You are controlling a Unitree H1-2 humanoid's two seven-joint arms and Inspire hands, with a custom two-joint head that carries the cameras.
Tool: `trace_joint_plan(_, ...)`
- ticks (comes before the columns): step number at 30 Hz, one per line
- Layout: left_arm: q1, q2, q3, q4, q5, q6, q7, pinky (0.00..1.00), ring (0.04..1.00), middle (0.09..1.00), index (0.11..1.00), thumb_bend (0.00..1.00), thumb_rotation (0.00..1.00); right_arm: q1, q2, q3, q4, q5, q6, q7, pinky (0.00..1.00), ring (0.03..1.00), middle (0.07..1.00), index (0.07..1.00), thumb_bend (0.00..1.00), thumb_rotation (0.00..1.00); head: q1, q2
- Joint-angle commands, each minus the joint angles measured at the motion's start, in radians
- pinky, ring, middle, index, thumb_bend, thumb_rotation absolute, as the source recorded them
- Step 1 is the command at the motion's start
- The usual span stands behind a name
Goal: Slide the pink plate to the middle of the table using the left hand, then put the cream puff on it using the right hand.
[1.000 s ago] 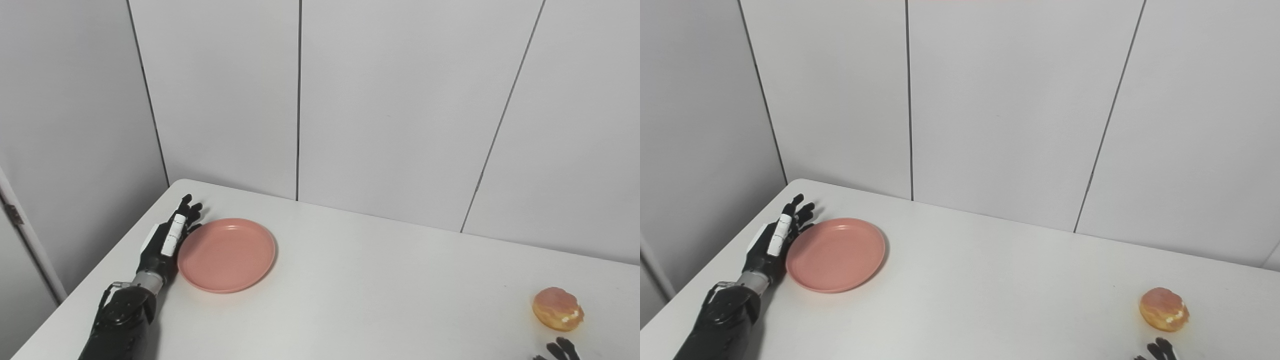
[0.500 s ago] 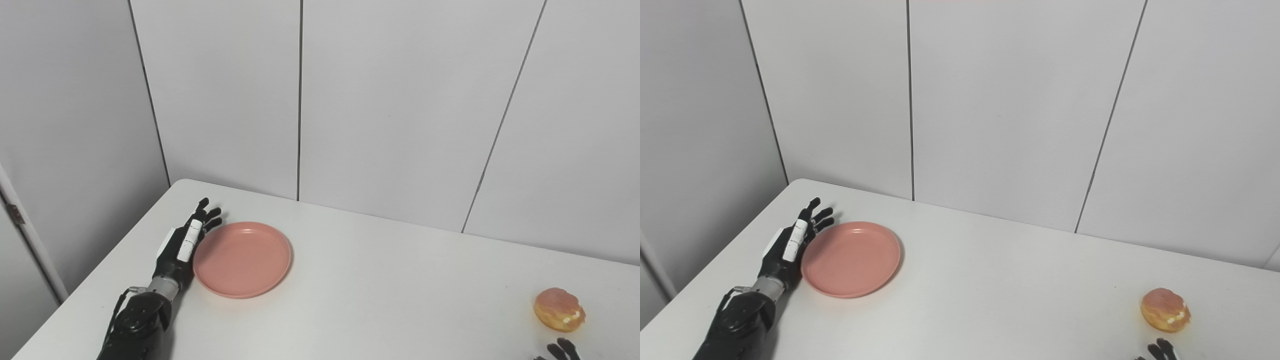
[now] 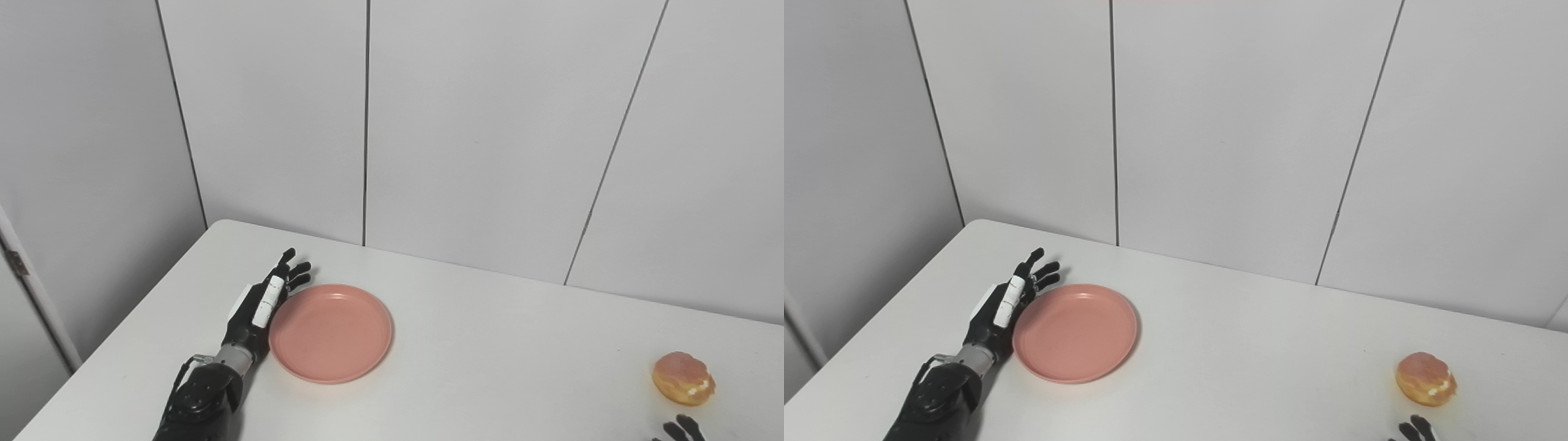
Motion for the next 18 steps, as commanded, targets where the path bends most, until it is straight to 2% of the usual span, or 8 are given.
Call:
trace_joint_plan(1,-0.005,-0.035,-0.029,-0.017,0.007,0.025,-0.022,0.81,0.905,0.905,0.97,0.99,0.92,0.051,0.002,0.038,0.016,-0.012,0.088,0.047,0.8,0.837,0.903,0.918,0.8,1.0,-0.007,0.007)
trace_joint_plan(4,-0.004,-0.046,-0.033,-0.018,0.002,0.031,-0.024,0.84,0.917,0.91,0.974,1.0,0.92,0.054,0.001,0.042,0.009,-0.024,0.09,0.043,0.79,0.831,0.897,0.912,0.8,1.0,-0.016,0.014)
trace_joint_plan(11,-0.009,-0.067,-0.035,-0.017,-0.004,0.043,-0.029,0.84,0.925,0.888,0.972,0.98,0.92,0.058,0.007,0.053,-0.021,-0.04,0.11,0.039,0.77,0.824,0.892,0.904,0.82,1.0,-0.069,0.053)
trace_joint_plan(15,-0.011,-0.072,-0.045,-0.019,-0.003,0.053,-0.038,0.82,0.926,0.913,0.979,1.0,0.92,0.057,0.015,0.059,-0.04,-0.055,0.123,0.032,0.76,0.809,0.883,0.898,0.83,1.0,-0.101,0.078)
trace_joint_plan(18,-0.004,-0.077,-0.061,-0.024,0.008,0.059,-0.038,0.75,0.92,0.908,0.978,1.0,0.92,0.056,0.021,0.066,-0.056,-0.064,0.139,0.03,0.76,0.811,0.883,0.896,0.82,1.0,-0.134,0.095)
